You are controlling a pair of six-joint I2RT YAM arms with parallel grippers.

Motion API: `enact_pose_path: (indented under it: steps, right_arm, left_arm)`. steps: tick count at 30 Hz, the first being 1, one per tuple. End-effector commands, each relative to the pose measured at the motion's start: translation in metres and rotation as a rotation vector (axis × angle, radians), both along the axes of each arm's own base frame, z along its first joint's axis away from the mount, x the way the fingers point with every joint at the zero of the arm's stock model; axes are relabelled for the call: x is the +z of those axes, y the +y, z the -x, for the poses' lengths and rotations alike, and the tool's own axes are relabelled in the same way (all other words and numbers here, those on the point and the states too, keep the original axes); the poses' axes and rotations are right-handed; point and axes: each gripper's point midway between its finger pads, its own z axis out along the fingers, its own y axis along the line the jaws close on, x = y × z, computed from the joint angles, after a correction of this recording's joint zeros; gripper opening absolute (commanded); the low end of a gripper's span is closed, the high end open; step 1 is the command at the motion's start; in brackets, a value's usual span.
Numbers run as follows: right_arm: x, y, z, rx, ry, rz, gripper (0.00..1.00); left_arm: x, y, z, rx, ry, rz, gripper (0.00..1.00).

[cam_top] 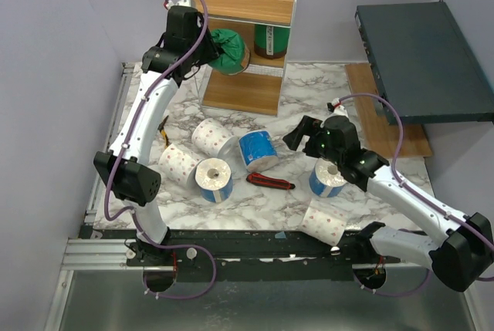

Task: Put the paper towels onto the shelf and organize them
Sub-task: Place the paper towel on the shelf.

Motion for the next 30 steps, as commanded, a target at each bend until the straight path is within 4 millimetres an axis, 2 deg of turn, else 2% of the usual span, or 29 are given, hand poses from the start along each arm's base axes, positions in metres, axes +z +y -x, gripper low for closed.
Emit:
enact_pose_path:
  steps: [1,10,16,22,26,30]
  right_arm:
    - [0.008,0.005,-0.006,-0.008,-0.017,-0.025,0.91]
    - [0.011,0.009,-0.014,-0.028,-0.034,-0.061,0.9]
    - [0.035,0.021,-0.021,-0.008,-0.132,-0.164,0.9]
    - [0.058,0.029,-0.035,-0.009,-0.193,-0.201,0.88]
    - [0.06,0.037,-0.041,0.002,-0.189,-0.217,0.87]
    - [0.057,0.041,-0.042,0.008,-0.173,-0.223,0.87]
  left_arm:
    - [0.035,0.002,-0.009,0.032,-0.101,0.036,0.33]
    - [0.035,0.005,-0.013,0.044,-0.108,0.018,0.34]
    - [0.03,0.003,-0.02,0.052,-0.086,0.016,0.43]
    - [0.03,-0.002,-0.023,0.045,-0.087,0.043,0.44]
    - [0.028,-0.006,-0.026,0.03,-0.086,0.055,0.4]
    - [0.028,-0.01,-0.024,0.013,-0.082,0.074,0.31]
